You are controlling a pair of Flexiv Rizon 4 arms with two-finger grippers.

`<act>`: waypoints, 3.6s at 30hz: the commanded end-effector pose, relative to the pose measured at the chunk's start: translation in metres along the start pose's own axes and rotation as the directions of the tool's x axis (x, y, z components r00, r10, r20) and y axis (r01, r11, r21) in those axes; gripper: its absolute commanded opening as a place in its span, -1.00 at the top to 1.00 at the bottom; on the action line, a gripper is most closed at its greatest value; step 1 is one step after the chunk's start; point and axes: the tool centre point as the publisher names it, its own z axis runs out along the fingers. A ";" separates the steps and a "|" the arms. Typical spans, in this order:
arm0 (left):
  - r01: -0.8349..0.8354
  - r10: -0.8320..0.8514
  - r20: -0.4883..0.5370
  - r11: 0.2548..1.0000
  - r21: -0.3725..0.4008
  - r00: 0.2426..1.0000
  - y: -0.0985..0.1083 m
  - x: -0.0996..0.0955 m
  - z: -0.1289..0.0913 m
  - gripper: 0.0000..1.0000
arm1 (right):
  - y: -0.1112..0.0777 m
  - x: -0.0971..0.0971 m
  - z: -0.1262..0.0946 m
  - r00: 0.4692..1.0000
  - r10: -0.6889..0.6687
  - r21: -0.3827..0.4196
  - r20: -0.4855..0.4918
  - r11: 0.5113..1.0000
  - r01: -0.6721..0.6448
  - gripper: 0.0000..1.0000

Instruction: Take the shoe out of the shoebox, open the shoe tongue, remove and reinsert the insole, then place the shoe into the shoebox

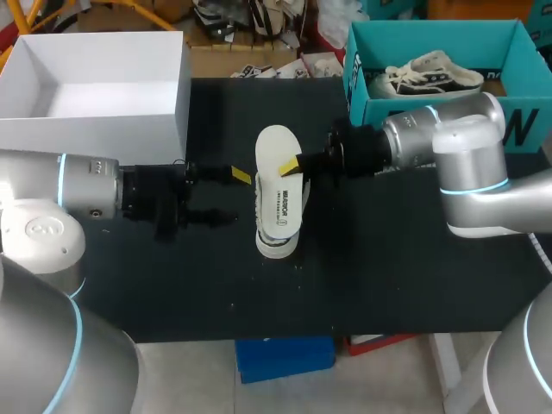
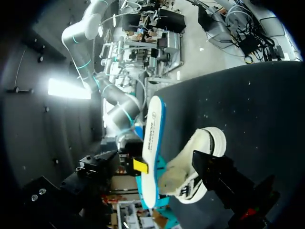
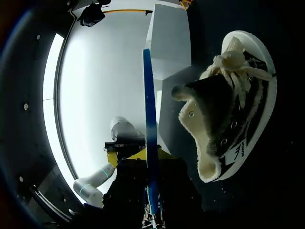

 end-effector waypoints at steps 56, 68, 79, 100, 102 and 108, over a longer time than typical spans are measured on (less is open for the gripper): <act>-0.002 0.031 0.308 0.996 -0.094 0.951 0.047 -0.003 0.067 0.62 | 0.000 0.000 0.001 1.000 0.001 -0.001 0.001 1.000 -0.001 1.00; -0.012 0.038 0.317 0.996 -0.083 0.948 0.047 -0.006 0.072 1.00 | 0.000 0.000 0.001 1.000 0.001 -0.001 0.001 1.000 -0.001 1.00; 0.003 0.011 0.275 0.999 -0.049 0.961 0.037 -0.006 0.058 1.00 | -0.002 0.002 -0.006 1.000 0.014 -0.059 0.019 0.998 -0.013 -1.00; 0.200 -0.198 -0.034 0.976 0.083 0.980 -0.054 0.016 -0.007 1.00 | -0.069 -0.004 -0.075 0.964 0.172 -0.346 0.201 0.934 -0.095 -1.00; 0.213 -0.209 -0.048 0.972 0.098 0.977 -0.062 0.019 -0.011 1.00 | -0.079 -0.002 -0.083 0.958 0.190 -0.384 0.215 0.918 -0.096 -1.00; 0.218 -0.210 -0.073 0.968 0.123 0.975 -0.074 0.027 -0.016 1.00 | -0.106 0.006 -0.100 0.943 0.221 -0.475 0.249 0.876 -0.080 -1.00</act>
